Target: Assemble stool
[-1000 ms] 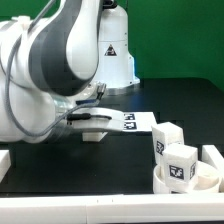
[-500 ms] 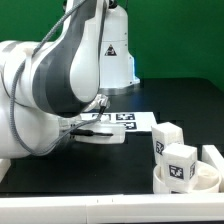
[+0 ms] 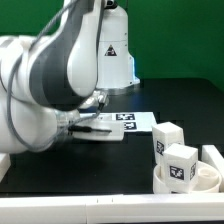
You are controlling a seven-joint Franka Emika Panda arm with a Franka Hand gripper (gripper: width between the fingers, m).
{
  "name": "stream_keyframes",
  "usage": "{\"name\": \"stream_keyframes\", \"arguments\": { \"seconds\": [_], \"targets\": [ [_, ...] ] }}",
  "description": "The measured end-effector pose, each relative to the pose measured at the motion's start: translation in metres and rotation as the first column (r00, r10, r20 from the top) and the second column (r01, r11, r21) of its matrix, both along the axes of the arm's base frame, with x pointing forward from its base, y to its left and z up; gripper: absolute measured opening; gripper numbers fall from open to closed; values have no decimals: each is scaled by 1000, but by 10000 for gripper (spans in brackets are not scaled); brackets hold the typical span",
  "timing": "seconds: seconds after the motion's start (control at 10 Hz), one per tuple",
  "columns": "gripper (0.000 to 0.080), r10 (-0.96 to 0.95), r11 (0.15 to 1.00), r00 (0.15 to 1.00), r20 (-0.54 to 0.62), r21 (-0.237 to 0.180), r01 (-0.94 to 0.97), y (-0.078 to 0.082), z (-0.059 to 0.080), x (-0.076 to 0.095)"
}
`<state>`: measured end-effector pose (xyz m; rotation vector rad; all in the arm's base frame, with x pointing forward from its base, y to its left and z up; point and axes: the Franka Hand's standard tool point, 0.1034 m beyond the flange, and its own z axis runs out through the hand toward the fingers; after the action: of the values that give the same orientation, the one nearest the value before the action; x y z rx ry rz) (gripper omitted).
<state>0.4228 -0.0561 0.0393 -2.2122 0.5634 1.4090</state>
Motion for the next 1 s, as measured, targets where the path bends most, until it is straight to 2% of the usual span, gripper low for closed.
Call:
{"name": "stream_keyframes", "arguments": {
  "seconds": [0.2,0.3,0.4,0.5,0.6,0.7,0.8,0.9,1.0],
  "targets": [
    [327,11,1000,993,118,-9,-10,6,49,31],
    [327,14,999,978,206,-48,-5,7,56,42],
    [328,7,996,964,266,-92,18,5,50,41],
    [328,4,992,952,305,-118,34,5,49,41],
    [328,6,987,934,357,-154,52,8,56,49],
    [328,18,984,915,403,-168,54,20,78,65],
    [328,33,978,877,480,-197,72,30,101,88],
    [328,45,971,838,543,-220,90,33,109,97],
    [328,44,964,823,567,-241,114,29,101,92]
  ]
}}
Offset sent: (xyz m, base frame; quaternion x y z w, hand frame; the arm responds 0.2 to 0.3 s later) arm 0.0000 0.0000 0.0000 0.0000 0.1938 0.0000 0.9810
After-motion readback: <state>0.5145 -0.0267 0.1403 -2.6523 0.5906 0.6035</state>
